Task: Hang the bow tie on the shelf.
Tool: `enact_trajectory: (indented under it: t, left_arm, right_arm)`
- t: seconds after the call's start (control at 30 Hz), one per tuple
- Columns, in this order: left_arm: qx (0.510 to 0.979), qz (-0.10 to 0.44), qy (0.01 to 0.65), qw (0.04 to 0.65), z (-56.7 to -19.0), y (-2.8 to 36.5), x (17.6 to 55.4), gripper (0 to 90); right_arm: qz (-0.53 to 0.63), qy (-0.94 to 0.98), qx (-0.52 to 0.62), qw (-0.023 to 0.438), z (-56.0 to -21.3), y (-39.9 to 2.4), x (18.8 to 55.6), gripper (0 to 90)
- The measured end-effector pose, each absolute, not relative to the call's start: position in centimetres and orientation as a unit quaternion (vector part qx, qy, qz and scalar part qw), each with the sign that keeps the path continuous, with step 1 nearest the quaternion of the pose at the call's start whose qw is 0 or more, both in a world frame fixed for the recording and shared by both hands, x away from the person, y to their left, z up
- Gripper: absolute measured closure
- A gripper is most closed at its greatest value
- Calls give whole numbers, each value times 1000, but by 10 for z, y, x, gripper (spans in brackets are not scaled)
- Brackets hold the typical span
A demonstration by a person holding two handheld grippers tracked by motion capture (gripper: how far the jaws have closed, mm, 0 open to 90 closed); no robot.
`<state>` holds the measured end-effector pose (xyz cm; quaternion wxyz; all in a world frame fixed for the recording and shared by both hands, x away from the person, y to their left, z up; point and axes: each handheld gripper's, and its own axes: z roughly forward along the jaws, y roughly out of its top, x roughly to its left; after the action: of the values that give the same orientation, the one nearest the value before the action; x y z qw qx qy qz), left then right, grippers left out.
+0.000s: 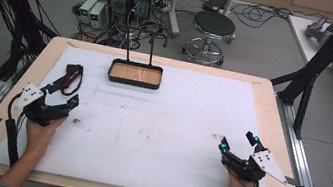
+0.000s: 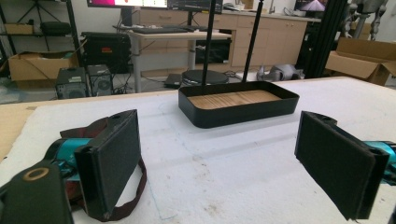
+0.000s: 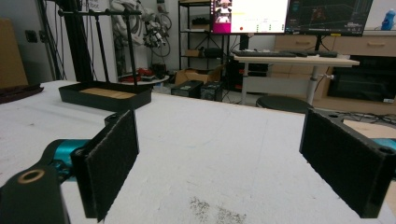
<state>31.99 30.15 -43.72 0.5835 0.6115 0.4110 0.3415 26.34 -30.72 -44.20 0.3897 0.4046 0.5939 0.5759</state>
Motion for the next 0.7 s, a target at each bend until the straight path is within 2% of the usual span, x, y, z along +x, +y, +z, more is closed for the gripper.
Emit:
enact_trajectory:
  t: [0.7]
  left_arm:
    - [615,334,411,584,-438,301,320,148]
  right_arm:
    - [569,603,400,390,-442,-304,264,110]
